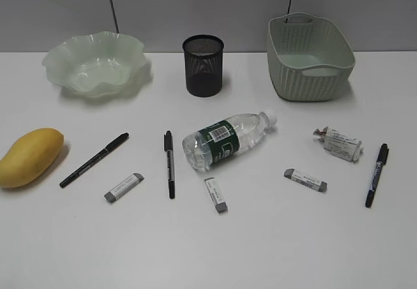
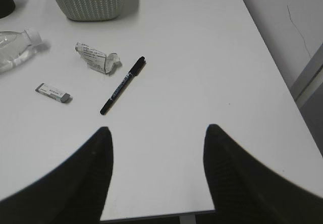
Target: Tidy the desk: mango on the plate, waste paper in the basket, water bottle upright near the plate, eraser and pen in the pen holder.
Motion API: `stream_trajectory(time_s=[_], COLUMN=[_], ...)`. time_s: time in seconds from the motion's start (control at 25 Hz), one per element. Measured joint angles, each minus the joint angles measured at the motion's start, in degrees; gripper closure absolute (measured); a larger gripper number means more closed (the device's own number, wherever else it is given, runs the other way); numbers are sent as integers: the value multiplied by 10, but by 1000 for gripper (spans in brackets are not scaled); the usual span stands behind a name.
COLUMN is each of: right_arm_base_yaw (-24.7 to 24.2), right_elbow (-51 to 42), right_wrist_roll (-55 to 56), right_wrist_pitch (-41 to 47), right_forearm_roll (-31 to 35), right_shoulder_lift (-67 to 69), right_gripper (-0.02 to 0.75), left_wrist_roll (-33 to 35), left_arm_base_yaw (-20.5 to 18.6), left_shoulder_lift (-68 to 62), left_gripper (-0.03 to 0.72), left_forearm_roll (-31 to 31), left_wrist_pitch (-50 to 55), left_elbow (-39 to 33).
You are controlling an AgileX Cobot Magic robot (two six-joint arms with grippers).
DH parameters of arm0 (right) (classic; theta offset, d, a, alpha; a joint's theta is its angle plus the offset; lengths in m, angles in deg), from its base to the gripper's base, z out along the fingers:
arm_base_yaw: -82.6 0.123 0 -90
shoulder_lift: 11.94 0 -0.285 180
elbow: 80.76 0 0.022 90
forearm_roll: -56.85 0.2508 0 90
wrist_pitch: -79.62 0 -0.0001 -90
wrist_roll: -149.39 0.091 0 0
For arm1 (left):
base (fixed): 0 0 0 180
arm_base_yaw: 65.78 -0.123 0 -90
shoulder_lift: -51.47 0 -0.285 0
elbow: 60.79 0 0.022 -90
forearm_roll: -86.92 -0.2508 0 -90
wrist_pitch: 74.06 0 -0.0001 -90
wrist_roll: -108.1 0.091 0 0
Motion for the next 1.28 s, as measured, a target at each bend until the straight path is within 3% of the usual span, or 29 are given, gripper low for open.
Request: stream_trajectory(time_s=[0.8,1.28], right_arm_base_yaw=[0,0], right_elbow=[0,0], right_wrist_roll=[0,0], right_wrist_pitch=[0,0], right_forearm_roll=[0,0], right_shoulder_lift=[0,0], right_gripper=[279,279], left_wrist_roll=[0,0], left_arm_base_yaw=[0,0], left_shoulder_lift=[-12,-324], left_gripper=[99,99], left_forearm_roll=[5,0], left_wrist_pitch=[-2,-98], left_elbow=[3,45])
